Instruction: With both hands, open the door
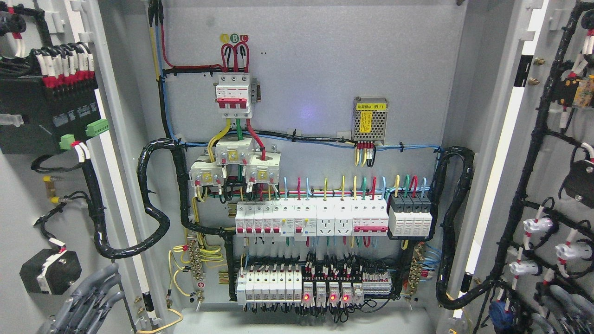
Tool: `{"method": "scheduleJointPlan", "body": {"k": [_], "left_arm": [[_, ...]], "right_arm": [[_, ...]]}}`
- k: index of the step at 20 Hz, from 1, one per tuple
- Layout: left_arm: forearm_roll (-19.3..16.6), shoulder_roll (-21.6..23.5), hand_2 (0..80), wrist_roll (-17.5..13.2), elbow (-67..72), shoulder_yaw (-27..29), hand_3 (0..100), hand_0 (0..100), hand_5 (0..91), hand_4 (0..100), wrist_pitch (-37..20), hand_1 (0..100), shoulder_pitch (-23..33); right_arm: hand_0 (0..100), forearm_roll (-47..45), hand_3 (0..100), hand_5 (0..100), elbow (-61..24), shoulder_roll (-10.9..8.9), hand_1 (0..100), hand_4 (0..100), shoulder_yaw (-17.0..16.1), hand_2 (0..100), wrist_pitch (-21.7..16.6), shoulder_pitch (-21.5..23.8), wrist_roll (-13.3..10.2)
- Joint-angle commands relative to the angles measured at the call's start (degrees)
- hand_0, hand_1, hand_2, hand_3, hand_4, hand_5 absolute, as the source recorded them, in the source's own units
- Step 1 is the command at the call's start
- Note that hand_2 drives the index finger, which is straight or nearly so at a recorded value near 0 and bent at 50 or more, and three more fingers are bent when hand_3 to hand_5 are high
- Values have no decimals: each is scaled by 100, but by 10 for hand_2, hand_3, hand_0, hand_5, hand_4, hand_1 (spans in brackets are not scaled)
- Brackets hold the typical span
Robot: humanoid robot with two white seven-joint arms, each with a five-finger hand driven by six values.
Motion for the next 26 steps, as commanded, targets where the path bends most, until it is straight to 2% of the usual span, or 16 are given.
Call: {"method": "scheduleJointPlan", "body": {"k": [1,11,16,23,26], "left_arm": [[281,401,0,-2,558,388,0,0,0,0,17,0,39],[623,489,0,-116,998,625,0,0,0,0,17,0,47],[930,585,0,-126,1130,800,0,0,0,0,17,0,118],[1150,673,0,-134,1464,827,0,0,0,0,17,0,109],[1308,726,0,-239,1622,827,0,0,0,0,26,0,109]], "right_arm": [[0,-34,0,0,297,10,0,0,-330,0,3,6,36],[0,-52,0,0,297,10,0,0,-681,0,3,182,36],[0,-52,0,0,297,10,0,0,-743,0,3,226,36],[0,-52,0,0,305,2,0,0,-867,0,3,375,45],[0,-52,0,0,323,2,0,0,-875,0,3,472,45]]}}
